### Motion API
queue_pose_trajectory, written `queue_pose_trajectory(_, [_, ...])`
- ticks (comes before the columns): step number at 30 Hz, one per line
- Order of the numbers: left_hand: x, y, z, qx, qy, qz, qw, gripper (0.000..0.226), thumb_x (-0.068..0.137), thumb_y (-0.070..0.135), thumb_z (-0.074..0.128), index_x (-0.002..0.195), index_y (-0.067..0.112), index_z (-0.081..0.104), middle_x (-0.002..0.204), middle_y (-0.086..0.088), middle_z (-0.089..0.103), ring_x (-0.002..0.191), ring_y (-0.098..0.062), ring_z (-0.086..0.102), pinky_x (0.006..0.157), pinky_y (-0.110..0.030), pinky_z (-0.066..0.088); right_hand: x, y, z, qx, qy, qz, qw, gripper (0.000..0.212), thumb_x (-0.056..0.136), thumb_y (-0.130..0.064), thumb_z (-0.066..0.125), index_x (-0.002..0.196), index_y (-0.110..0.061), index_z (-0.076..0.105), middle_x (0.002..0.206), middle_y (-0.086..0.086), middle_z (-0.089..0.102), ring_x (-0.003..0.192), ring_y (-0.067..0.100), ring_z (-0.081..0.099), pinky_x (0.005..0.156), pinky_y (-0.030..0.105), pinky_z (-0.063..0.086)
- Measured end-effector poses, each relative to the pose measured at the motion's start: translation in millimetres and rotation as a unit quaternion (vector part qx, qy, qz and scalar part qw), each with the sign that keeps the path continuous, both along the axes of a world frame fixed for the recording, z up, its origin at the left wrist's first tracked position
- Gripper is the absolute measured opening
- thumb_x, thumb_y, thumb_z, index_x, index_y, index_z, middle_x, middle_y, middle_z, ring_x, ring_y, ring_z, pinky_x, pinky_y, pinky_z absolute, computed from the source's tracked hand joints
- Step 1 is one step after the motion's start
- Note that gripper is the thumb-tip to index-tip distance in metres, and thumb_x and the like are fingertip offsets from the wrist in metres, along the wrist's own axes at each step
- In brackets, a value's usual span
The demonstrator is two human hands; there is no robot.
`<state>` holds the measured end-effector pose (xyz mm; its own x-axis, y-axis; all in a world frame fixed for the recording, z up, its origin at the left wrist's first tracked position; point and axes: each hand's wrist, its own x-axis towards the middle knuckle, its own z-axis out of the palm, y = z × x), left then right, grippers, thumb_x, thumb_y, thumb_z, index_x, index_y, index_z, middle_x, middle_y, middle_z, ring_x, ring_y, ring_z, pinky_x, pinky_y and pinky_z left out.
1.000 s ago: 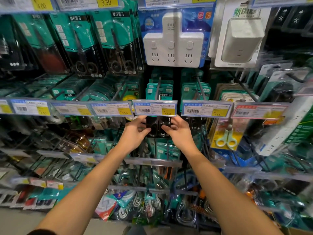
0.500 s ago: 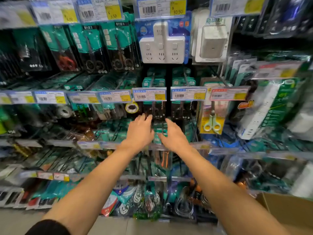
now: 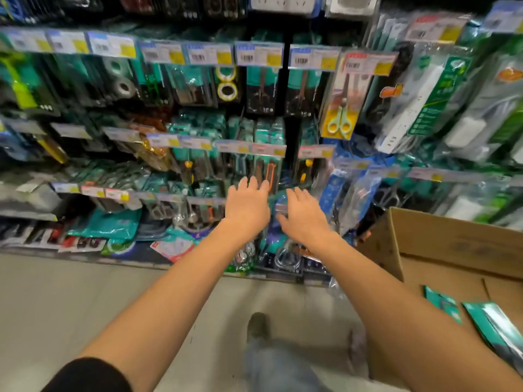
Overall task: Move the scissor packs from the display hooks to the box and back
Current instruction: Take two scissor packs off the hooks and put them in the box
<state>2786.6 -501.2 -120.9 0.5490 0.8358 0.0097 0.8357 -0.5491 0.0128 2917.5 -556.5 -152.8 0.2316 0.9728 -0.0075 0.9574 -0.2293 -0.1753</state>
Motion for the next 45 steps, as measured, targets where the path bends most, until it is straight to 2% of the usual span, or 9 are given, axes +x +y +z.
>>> queue_pose_trajectory(2, [-3, -32, -6, -0.012, 0.006, -0.012, 1.000, 0.060, 0.097, 0.030, 0.048, 0.150, 0.015, 0.026, 0.154, -0.013, 0.032, 0.143, -0.031, 0.026, 0.111, -0.048, 0.032, -7, -35, -9, 0.001, -0.010, 0.006, 1.000, 0.070, 0.092, -0.041, 0.054, 0.146, -0.003, 0.028, 0.150, 0.018, 0.034, 0.140, 0.035, 0.029, 0.114, 0.046, 0.028])
queue_pose_trajectory(7, [8, -102, -17, -0.030, 0.006, -0.052, 0.998, 0.065, 0.090, 0.034, 0.056, 0.147, 0.013, 0.032, 0.147, -0.013, 0.041, 0.138, -0.032, 0.034, 0.107, -0.048, 0.036, 0, -111, -15, 0.008, -0.018, -0.017, 1.000, 0.059, 0.084, -0.038, 0.060, 0.130, -0.003, 0.045, 0.125, 0.017, 0.053, 0.118, 0.036, 0.047, 0.098, 0.046, 0.041])
queue_pose_trajectory(17, [94, -200, -15, -0.018, -0.046, -0.183, 0.982, 0.059, 0.090, 0.033, 0.054, 0.142, 0.012, 0.037, 0.139, -0.011, 0.049, 0.133, -0.030, 0.041, 0.101, -0.045, 0.039, 75, -236, -4, -0.005, -0.055, -0.140, 0.989, 0.053, 0.081, -0.038, 0.060, 0.121, -0.006, 0.050, 0.116, 0.015, 0.057, 0.112, 0.036, 0.052, 0.095, 0.046, 0.043])
queue_pose_trajectory(22, [146, -240, -19, -0.027, -0.034, -0.253, 0.966, 0.062, 0.089, 0.030, 0.052, 0.145, 0.011, 0.033, 0.139, -0.012, 0.048, 0.133, -0.030, 0.039, 0.102, -0.044, 0.038, 115, -286, -4, -0.003, -0.036, -0.212, 0.977, 0.062, 0.084, -0.039, 0.060, 0.133, -0.005, 0.044, 0.131, 0.016, 0.053, 0.121, 0.034, 0.048, 0.102, 0.046, 0.040])
queue_pose_trajectory(27, [197, -270, -35, -0.045, -0.010, -0.295, 0.954, 0.057, 0.091, 0.030, 0.052, 0.143, 0.012, 0.035, 0.140, -0.011, 0.047, 0.132, -0.029, 0.039, 0.103, -0.043, 0.038, 160, -330, -18, -0.014, -0.013, -0.261, 0.965, 0.054, 0.086, -0.036, 0.058, 0.129, -0.005, 0.045, 0.129, 0.015, 0.053, 0.123, 0.034, 0.046, 0.104, 0.046, 0.037])
queue_pose_trajectory(33, [265, -291, -64, -0.066, 0.028, -0.294, 0.953, 0.055, 0.094, 0.030, 0.050, 0.144, 0.015, 0.034, 0.145, -0.012, 0.044, 0.137, -0.028, 0.035, 0.104, -0.043, 0.036, 238, -365, -48, -0.045, 0.000, -0.287, 0.957, 0.051, 0.088, -0.038, 0.057, 0.126, -0.005, 0.049, 0.127, 0.017, 0.055, 0.124, 0.037, 0.047, 0.102, 0.047, 0.040])
queue_pose_trajectory(37, [309, -300, -91, -0.087, 0.090, -0.266, 0.956, 0.053, 0.094, 0.025, 0.050, 0.144, 0.014, 0.036, 0.145, -0.014, 0.043, 0.135, -0.030, 0.039, 0.103, -0.043, 0.038, 295, -378, -69, -0.086, 0.027, -0.294, 0.952, 0.052, 0.094, -0.042, 0.047, 0.134, -0.009, 0.044, 0.134, 0.016, 0.049, 0.124, 0.035, 0.045, 0.102, 0.044, 0.038])
queue_pose_trajectory(41, [343, -309, -116, -0.120, 0.161, -0.244, 0.949, 0.058, 0.096, 0.024, 0.047, 0.149, 0.011, 0.027, 0.148, -0.019, 0.037, 0.136, -0.035, 0.036, 0.105, -0.044, 0.035, 339, -387, -89, -0.155, 0.041, -0.282, 0.946, 0.056, 0.090, -0.039, 0.050, 0.137, -0.010, 0.038, 0.135, 0.016, 0.046, 0.124, 0.035, 0.044, 0.101, 0.044, 0.039])
queue_pose_trajectory(45, [366, -315, -138, -0.201, 0.165, -0.178, 0.949, 0.062, 0.099, 0.029, 0.043, 0.154, 0.015, 0.017, 0.154, -0.019, 0.030, 0.138, -0.038, 0.033, 0.113, -0.048, 0.028, 375, -392, -111, -0.248, 0.073, -0.232, 0.938, 0.063, 0.091, -0.039, 0.053, 0.143, -0.013, 0.030, 0.143, 0.016, 0.039, 0.130, 0.035, 0.039, 0.104, 0.045, 0.038])
